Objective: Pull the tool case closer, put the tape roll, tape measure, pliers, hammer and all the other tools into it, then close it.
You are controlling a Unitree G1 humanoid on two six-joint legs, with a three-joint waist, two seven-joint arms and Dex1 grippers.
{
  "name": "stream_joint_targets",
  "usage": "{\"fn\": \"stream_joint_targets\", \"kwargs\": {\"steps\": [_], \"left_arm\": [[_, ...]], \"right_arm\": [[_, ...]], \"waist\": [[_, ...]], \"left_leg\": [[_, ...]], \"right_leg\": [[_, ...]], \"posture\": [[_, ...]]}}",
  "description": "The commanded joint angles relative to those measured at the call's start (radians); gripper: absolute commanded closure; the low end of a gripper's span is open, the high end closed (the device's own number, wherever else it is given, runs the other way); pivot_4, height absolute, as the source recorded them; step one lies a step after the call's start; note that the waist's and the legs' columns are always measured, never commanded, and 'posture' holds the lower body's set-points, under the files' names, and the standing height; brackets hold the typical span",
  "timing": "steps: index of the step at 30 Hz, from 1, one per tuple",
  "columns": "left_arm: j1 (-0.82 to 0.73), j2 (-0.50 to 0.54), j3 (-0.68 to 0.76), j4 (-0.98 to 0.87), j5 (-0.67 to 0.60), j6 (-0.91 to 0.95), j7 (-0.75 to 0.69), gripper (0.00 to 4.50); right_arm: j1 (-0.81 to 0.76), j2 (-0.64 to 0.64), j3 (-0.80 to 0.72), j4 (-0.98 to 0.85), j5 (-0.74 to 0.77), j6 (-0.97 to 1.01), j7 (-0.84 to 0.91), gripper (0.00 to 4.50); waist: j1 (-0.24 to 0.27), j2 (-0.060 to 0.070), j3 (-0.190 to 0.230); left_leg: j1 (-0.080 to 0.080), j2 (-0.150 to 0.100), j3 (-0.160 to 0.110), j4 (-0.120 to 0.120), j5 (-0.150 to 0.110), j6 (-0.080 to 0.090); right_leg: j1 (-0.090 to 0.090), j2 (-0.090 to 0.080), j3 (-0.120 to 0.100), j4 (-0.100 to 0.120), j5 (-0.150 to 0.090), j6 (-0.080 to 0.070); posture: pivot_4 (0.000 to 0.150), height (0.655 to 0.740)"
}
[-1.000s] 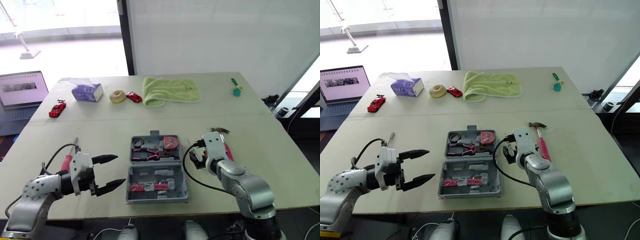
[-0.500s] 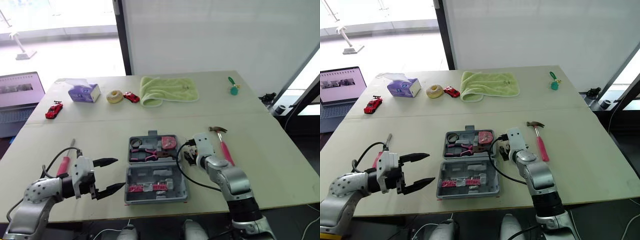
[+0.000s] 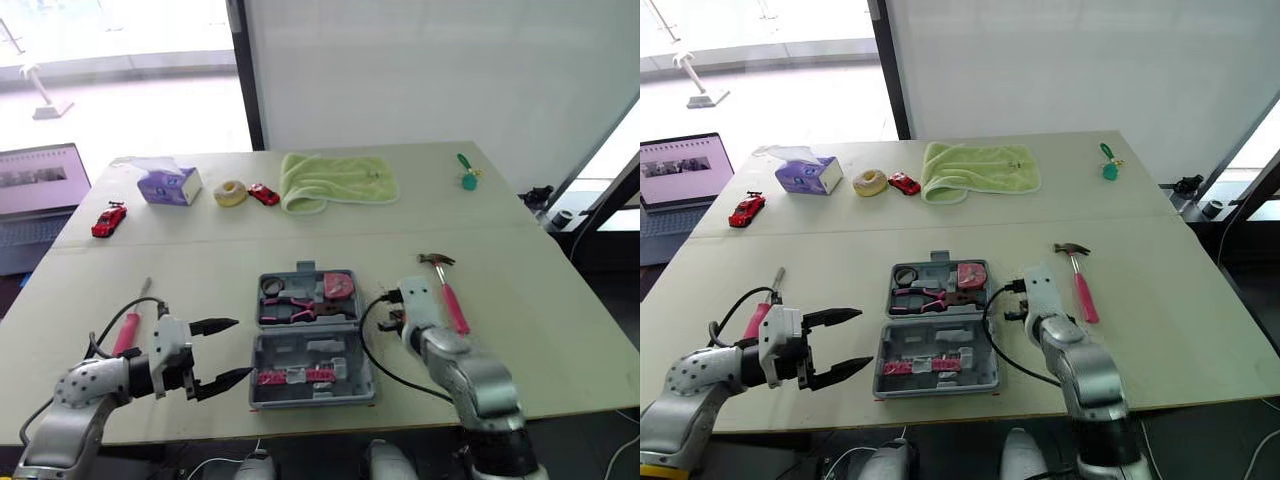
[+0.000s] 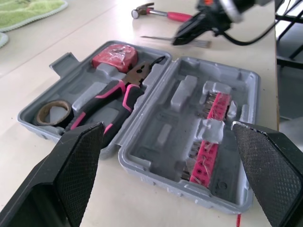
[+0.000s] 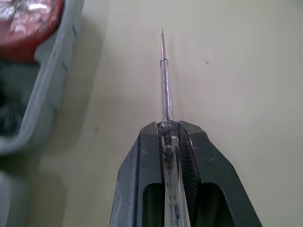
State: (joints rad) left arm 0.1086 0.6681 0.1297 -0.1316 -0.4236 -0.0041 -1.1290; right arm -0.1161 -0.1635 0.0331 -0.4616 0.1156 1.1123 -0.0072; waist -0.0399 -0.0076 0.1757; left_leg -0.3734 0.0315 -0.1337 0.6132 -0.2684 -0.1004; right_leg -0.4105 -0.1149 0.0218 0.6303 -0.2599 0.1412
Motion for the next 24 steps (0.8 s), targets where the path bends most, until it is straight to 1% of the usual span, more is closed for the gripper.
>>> {"fn": "stream_joint_targets", "kwargs": {"steps": [1,4,6,8,15,18,20,21,22,24], "left_arm": [[-0.014,0.008,-0.005,-0.029,-0.014,0.006,-0.009,0.0],[-0.026,0.012,-0.011,-0.025,-0.013,0.011,-0.019,0.0],[-0.041,0.013,-0.015,-0.018,-0.012,0.017,-0.026,0.0],[-0.054,0.013,-0.021,-0.005,-0.008,0.011,-0.035,0.0],[-0.076,0.003,-0.04,0.063,0.009,-0.035,-0.066,0.0],[-0.072,0.007,-0.036,0.084,0.008,-0.059,-0.084,0.0],[-0.064,0.013,-0.03,0.102,0.008,-0.082,-0.102,0.0],[-0.063,0.015,-0.028,0.112,0.008,-0.093,-0.109,0.0],[-0.062,0.017,-0.026,0.12,0.008,-0.099,-0.115,0.0],[-0.06,0.018,-0.023,0.127,0.003,-0.107,-0.124,0.0]], "right_arm": [[0.107,0.016,0.024,-0.256,-0.009,0.076,-0.03,4.49],[0.183,0.049,0.064,-0.331,-0.023,0.128,-0.066,4.49],[0.233,0.095,0.08,-0.33,-0.023,0.147,-0.086,4.49],[0.256,0.109,0.084,-0.301,-0.022,0.155,-0.083,4.49],[0.257,0.16,0.075,-0.201,-0.031,0.098,-0.088,4.49],[0.265,0.18,0.061,-0.186,-0.038,0.072,-0.099,4.49],[0.273,0.178,0.06,-0.19,-0.035,0.062,-0.088,3.45],[0.275,0.174,0.061,-0.191,-0.034,0.06,-0.083,3.15],[0.274,0.171,0.059,-0.2,-0.03,0.058,-0.075,2.73],[0.255,0.175,0.031,-0.249,-0.017,0.068,-0.064,1.65]], "waist": [[-0.002,0.0,0.0],[-0.005,0.0,0.0],[-0.003,0.0,0.0],[-0.003,0.0,0.0],[-0.004,0.0,0.0],[-0.004,-0.001,-0.001],[-0.003,-0.001,-0.001],[-0.003,-0.001,-0.001],[-0.003,-0.001,-0.001],[0.0,-0.001,-0.001]], "left_leg": [[0.0,0.0,0.0,0.0,0.0,0.0],[0.001,0.0,0.0,0.0,0.0,0.0],[0.001,0.0,0.0,0.0,0.0,0.0],[0.001,0.0,0.0,0.0,0.0,0.0],[0.001,0.0,0.0,0.0,0.0,0.0],[0.001,0.0,0.0,0.0,0.0,0.0],[0.001,0.0,0.0,0.0,0.0,0.0],[0.001,0.0,0.0,0.0,0.0,0.0],[0.001,0.0,0.0,0.0,0.0,0.0],[0.001,0.0,0.0,0.0,0.0,0.0]], "right_leg": [[0.0,0.0,0.0,0.0,-0.001,-0.001],[0.0,0.0,0.0,0.0,-0.002,-0.004],[0.0,0.0,0.0,0.0,-0.002,-0.004],[0.0,0.0,0.0,0.0,-0.002,-0.004],[0.001,0.0,0.0,0.0,-0.002,-0.004],[0.001,0.0,0.0,0.0,-0.002,-0.004],[0.001,0.0,0.0,0.0,-0.002,-0.004],[0.001,0.0,0.0,0.0,-0.002,-0.004],[0.001,0.0,0.0,0.0,-0.002,-0.004],[0.001,0.0,0.0,0.0,-0.002,-0.004]], "posture": [[0.15,0.74],[0.15,0.74],[0.15,0.74],[0.15,0.74],[0.15,0.74],[0.15,0.74],[0.15,0.74],[0.15,0.74],[0.15,0.74],[0.15,0.74]]}}
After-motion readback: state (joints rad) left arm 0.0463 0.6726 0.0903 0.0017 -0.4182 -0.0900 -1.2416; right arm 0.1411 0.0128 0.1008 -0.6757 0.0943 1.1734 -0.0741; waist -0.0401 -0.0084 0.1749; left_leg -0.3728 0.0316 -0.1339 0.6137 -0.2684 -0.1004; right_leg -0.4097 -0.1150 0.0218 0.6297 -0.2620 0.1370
